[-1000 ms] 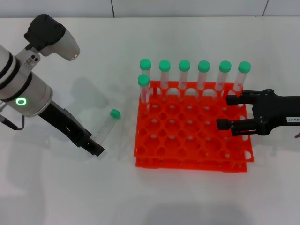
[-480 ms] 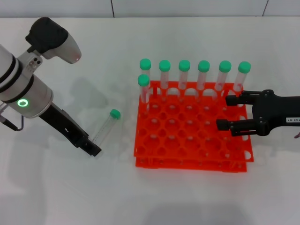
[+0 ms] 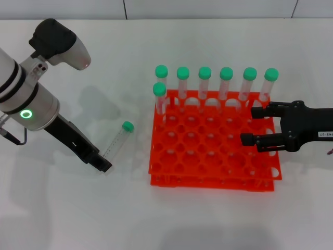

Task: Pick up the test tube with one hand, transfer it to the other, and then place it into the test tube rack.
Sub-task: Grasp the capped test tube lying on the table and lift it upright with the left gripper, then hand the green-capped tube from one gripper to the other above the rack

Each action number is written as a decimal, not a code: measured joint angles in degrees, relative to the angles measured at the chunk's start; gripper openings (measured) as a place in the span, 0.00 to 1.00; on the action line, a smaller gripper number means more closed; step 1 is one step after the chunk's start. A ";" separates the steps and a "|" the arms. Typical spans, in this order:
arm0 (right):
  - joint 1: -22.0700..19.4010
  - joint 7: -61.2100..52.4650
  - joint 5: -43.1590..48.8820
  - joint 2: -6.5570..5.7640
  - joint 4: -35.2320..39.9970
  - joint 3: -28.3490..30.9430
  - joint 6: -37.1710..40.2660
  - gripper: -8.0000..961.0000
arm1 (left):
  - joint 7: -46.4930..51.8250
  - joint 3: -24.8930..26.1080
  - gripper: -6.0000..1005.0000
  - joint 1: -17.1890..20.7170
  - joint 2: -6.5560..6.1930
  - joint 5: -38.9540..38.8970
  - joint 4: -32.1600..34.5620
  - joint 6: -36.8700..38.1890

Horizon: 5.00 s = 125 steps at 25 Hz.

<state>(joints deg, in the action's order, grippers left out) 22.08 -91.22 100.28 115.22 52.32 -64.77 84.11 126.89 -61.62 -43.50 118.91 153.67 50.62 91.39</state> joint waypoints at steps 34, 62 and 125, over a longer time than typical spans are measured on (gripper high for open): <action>-0.24 -0.01 0.00 0.00 0.15 0.00 0.18 0.86 | 2.77 -0.74 0.29 -0.18 0.00 1.54 -0.53 -1.99; -0.17 0.08 -0.10 -0.01 0.16 0.00 0.01 0.86 | -3.21 11.38 0.19 4.40 -0.47 -5.63 5.69 -3.42; -0.17 2.28 -2.92 -0.12 0.29 2.86 0.29 0.86 | -35.71 4.46 0.19 -1.63 0.00 -44.67 -12.36 -8.67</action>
<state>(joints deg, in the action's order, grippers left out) 21.91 -88.94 97.37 115.10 52.60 -61.91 84.40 91.18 -57.16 -45.13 118.92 109.00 38.26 82.72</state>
